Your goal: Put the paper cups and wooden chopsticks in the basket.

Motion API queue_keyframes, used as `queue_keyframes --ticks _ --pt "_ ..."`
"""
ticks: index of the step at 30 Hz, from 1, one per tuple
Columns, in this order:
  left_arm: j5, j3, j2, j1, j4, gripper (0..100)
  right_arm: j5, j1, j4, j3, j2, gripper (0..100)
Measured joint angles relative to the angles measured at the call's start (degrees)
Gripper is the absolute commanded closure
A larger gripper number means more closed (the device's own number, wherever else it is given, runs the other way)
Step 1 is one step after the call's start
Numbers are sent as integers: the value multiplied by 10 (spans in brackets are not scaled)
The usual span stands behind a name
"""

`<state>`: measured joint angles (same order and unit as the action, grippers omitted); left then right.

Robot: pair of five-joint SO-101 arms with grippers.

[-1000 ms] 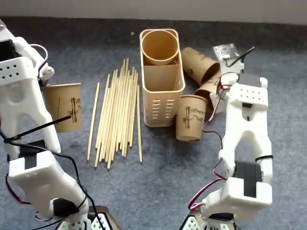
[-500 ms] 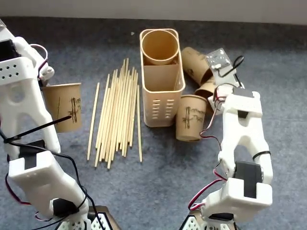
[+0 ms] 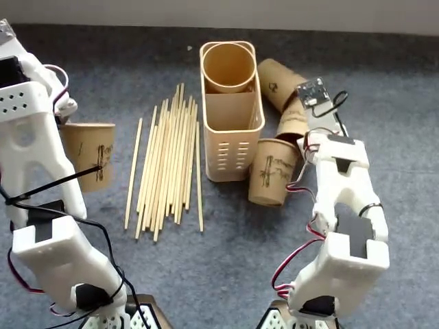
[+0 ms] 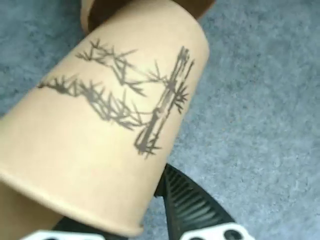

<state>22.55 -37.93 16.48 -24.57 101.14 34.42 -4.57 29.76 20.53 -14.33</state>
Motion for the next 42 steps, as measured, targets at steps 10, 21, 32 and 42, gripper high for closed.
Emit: queue_keyframes --ticks 10,21,32,42 --pt "-158 -21 0 0 -40 994 -33 -71 370 -275 -2 993" --pt "-260 -309 -32 113 -101 994 -79 -42 702 -505 -1 993" --pt "-228 -249 -38 324 -394 994 -122 -42 702 -418 -1 993" --pt "-69 -16 -36 358 -565 994 -135 -42 702 -418 -1 993"
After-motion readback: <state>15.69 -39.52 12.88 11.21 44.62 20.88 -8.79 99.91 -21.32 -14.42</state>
